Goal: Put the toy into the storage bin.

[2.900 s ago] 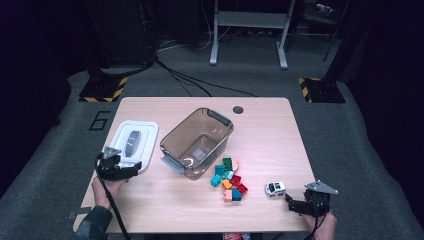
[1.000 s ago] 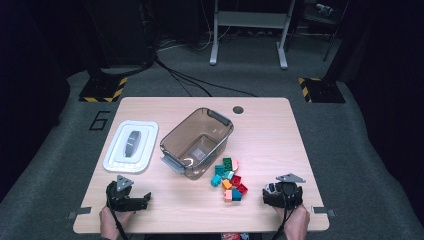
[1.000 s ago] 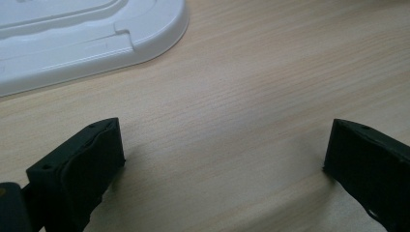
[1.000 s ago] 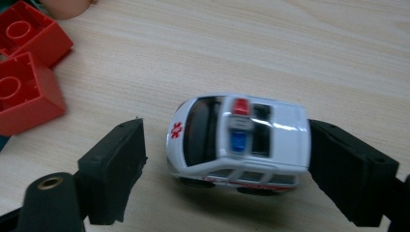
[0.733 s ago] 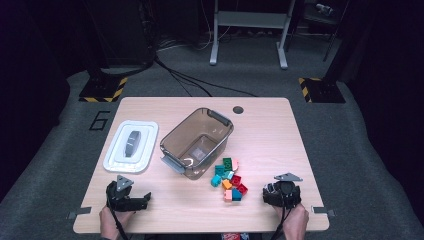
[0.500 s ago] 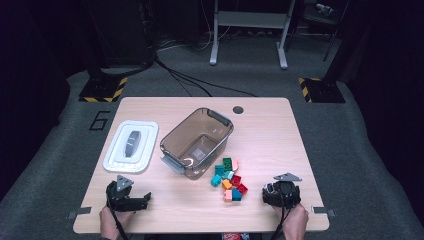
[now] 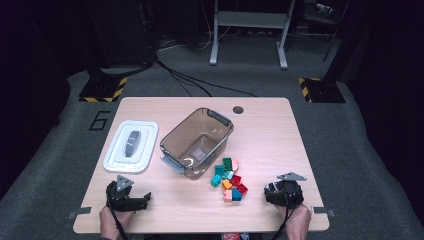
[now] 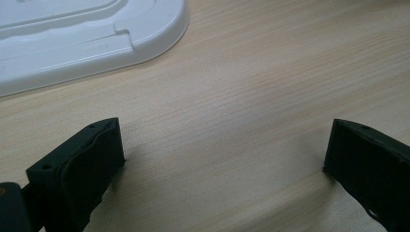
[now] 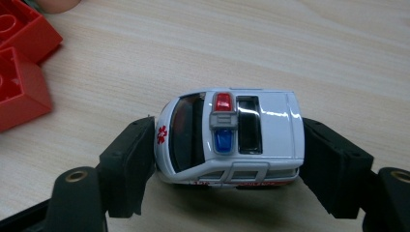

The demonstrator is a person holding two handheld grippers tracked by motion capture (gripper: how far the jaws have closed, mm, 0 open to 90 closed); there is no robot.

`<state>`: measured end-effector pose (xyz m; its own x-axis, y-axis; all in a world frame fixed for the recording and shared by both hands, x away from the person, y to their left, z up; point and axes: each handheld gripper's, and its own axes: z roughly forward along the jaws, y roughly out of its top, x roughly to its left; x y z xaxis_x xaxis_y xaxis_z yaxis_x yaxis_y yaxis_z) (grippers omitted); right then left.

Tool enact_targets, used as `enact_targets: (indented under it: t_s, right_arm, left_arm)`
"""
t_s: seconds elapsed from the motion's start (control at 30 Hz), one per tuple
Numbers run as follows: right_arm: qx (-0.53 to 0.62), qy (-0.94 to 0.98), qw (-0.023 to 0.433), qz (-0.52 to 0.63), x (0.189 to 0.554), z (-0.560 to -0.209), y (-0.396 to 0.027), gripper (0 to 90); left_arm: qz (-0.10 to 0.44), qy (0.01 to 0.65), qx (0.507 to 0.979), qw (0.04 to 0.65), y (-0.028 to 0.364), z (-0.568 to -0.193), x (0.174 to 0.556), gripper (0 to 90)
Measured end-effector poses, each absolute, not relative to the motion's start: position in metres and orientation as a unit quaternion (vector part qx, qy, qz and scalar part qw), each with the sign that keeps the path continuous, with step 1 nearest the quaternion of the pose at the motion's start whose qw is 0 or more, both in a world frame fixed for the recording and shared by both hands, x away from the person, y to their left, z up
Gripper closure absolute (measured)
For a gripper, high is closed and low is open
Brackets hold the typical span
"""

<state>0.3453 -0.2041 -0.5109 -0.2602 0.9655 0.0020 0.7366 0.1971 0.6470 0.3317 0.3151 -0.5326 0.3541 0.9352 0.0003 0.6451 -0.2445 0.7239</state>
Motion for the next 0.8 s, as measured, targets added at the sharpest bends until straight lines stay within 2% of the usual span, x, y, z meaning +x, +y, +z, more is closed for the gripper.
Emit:
enact_targets:
  t_s: [0.3,0.8]
  right_arm:
    - [0.555,0.744,0.205,0.310,0.349,-0.497,-0.207,25.3]
    - [0.522,0.750,0.200,0.353,0.367,-0.456,-0.202,25.4]
  left_arm:
    - [0.224,0.521,0.757,0.325,0.315,-0.533,0.332,0.3]
    - [0.220,0.520,0.760,0.321,0.315,-0.532,0.333,0.3]
